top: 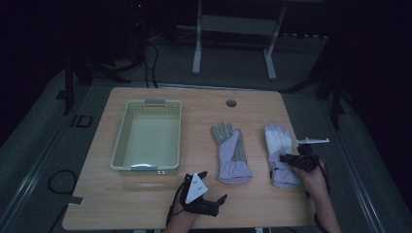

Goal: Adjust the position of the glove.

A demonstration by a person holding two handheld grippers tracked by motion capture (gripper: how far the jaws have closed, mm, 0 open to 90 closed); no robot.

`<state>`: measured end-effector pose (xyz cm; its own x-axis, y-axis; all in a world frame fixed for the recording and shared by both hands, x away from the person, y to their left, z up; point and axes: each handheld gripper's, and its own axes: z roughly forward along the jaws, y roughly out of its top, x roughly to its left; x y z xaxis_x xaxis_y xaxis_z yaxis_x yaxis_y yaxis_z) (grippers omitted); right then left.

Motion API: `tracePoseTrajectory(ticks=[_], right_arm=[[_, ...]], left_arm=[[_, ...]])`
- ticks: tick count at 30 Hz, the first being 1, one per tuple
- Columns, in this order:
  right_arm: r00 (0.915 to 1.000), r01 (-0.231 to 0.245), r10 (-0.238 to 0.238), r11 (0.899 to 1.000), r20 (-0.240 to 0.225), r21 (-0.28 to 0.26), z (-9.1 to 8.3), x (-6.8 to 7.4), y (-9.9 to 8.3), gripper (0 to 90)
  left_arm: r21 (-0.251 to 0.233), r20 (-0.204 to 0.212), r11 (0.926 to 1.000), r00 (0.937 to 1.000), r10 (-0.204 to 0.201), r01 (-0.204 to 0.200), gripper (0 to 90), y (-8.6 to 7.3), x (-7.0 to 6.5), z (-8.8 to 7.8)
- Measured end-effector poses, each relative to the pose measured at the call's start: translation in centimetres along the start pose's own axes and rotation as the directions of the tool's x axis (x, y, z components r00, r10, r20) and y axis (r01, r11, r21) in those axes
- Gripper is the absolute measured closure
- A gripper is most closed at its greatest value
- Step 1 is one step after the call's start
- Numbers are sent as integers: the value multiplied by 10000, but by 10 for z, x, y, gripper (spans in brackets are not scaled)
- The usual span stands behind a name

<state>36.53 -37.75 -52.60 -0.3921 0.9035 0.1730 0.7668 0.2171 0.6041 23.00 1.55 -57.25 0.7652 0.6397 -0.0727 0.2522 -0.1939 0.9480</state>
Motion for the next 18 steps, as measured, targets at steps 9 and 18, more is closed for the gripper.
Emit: tracePoseTrajectory(ticks=[9, 18], right_arm=[[9999, 136, -138, 9981, -29, -609, -36, 10, 19, 807], [9971, 745, -754, 9906, -34, -1151, -70, 37, 50, 808]], left_arm=[[10, -13, 10000, 10000, 6, -6, 10, 0, 0, 0], [14, -21, 10000, 10000, 17, -17, 10, 0, 0, 0]])
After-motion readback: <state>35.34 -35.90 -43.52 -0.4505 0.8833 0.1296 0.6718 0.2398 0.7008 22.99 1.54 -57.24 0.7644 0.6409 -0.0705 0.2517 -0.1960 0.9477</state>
